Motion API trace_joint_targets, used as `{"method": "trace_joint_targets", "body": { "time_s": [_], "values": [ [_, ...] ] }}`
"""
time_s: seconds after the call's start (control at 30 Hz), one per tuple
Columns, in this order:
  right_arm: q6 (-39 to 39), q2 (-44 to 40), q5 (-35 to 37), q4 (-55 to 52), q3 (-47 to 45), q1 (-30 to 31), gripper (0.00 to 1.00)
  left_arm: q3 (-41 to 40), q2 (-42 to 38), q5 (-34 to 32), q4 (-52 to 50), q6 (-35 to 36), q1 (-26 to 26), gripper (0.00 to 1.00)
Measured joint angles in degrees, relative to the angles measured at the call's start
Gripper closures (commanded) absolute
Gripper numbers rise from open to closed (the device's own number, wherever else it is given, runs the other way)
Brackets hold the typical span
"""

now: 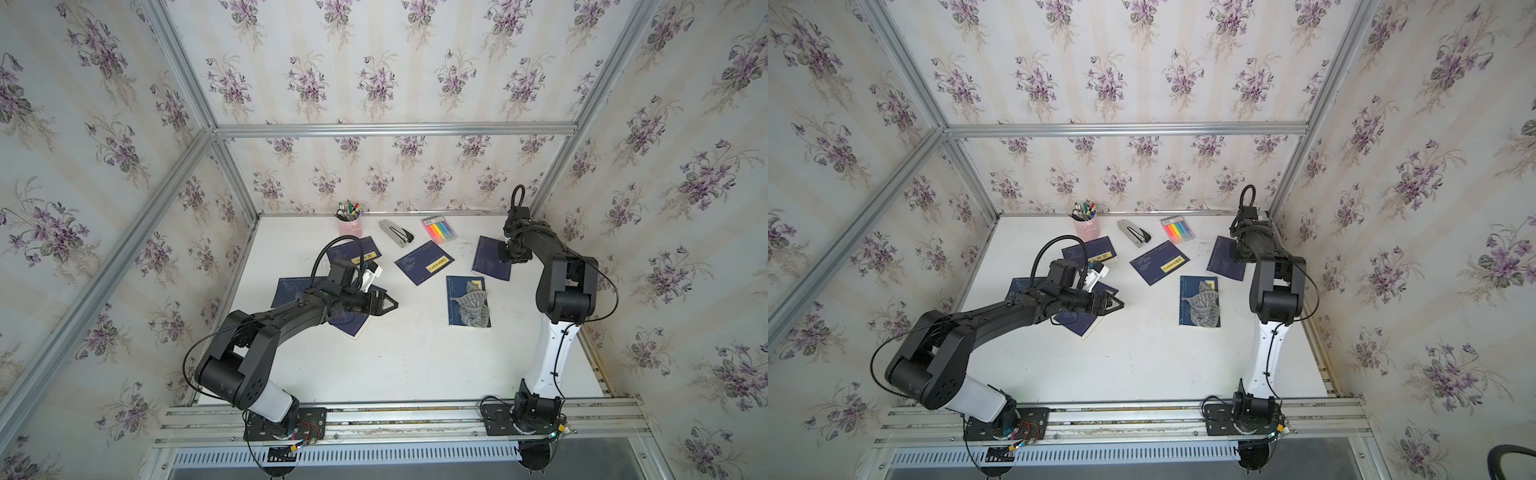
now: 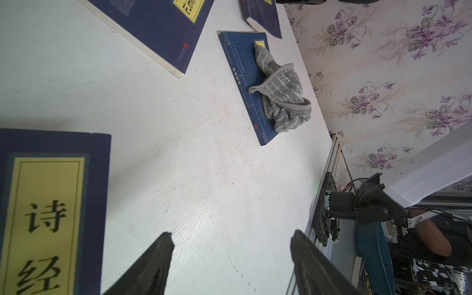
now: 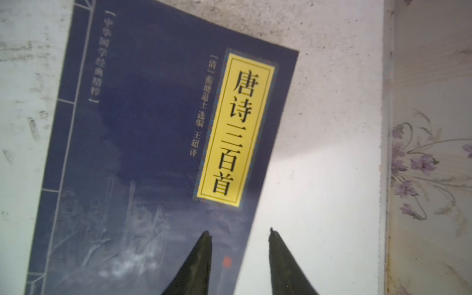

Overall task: Wipe the cover of the book
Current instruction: Place the book at the center of the board, then move the book to the center of the board.

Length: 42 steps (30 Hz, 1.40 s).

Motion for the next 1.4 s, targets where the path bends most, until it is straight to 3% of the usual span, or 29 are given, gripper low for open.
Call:
{"method": "trace_joint_targets", "body": {
  "time_s": [0.23, 0.37, 0.77, 0.97, 1.4],
  "values": [
    [2.40, -2.08, 4.90, -0.07, -0.28, 1.38, 0.56, -0.22, 0.00, 0.00, 0.00, 0.00, 0.00, 0.26],
    [3.69, -7.23, 4.22, 0.74, -3.45, 6.12, 0.49, -0.26, 0.00, -0.35, 0.02, 0.00, 0.00, 0.25],
    [15.41, -30.53, -14.23, 11.47, -36.11, 11.30, 0.41, -0.59, -0.74, -4.57, -0.39, 0.09, 0.00, 0.23],
    [19.06, -30.73, -16.37, 15.72, -40.92, 12.94, 0.41, -0.85, -0.87, -4.83, -0.39, 0.20, -0.02, 0.23],
    [22.34, -26.10, -12.76, 20.17, -43.63, 13.42, 0.40, -1.38, -0.74, -5.79, -0.28, 0.70, -0.04, 0.23]
  ]
}}
